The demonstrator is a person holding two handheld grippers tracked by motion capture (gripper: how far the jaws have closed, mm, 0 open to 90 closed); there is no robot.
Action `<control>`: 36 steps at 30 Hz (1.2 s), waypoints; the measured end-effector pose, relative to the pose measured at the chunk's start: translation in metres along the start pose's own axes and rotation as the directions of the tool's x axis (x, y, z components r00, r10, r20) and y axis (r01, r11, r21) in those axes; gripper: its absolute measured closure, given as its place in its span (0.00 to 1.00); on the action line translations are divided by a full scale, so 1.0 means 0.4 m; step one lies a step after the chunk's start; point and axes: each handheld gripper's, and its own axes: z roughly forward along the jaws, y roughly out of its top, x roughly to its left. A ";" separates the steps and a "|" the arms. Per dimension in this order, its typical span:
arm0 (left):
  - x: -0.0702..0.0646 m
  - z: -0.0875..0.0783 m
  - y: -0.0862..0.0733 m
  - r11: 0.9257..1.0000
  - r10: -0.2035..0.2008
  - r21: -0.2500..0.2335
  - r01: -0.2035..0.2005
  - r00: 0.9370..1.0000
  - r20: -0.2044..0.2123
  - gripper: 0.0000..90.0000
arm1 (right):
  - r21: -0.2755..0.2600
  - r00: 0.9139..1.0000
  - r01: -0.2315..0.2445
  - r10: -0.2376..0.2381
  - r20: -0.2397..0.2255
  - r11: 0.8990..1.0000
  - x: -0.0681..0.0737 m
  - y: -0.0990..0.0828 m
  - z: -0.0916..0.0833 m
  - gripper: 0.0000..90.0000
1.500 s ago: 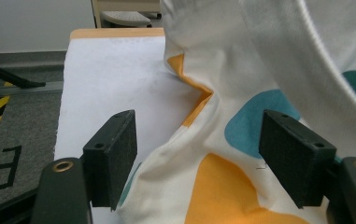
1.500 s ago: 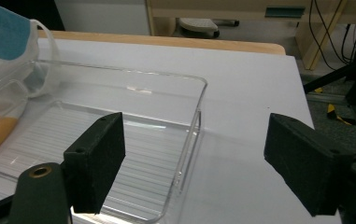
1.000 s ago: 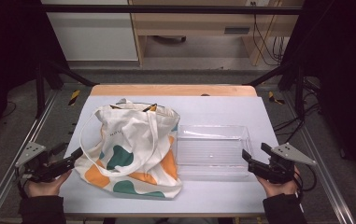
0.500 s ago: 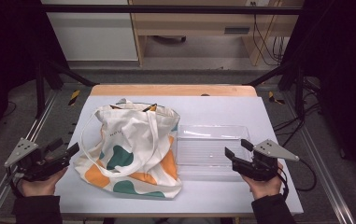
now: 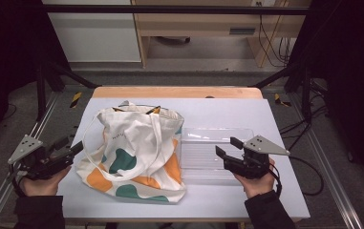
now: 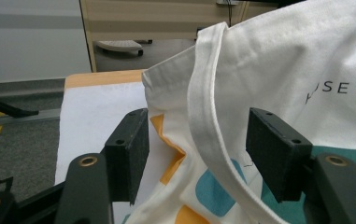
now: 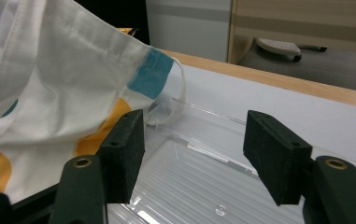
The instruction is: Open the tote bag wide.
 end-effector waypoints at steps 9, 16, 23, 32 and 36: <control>-0.008 0.036 0.031 0.999 0.018 0.034 -0.017 1.000 -0.021 0.51 | 0.007 0.998 0.032 -0.032 -0.048 0.999 0.042 0.020 0.037 0.47; -0.017 0.070 0.042 0.998 0.033 0.056 -0.031 0.999 -0.027 0.60 | 0.002 0.995 0.045 -0.044 -0.087 0.999 0.072 0.036 0.060 0.49; -0.023 0.103 0.025 0.994 0.035 0.101 -0.031 0.999 -0.030 0.76 | -0.017 0.990 0.060 -0.062 -0.129 0.998 0.119 0.064 0.088 0.49; -0.008 0.101 0.004 0.994 0.012 0.109 -0.010 1.000 -0.011 0.93 | -0.042 0.979 0.061 -0.067 -0.191 0.997 0.180 0.095 0.136 0.48; -0.018 0.101 -0.003 0.993 0.037 0.116 -0.036 0.999 -0.011 0.96 | -0.055 0.974 0.052 -0.062 -0.218 0.997 0.208 0.113 0.158 0.47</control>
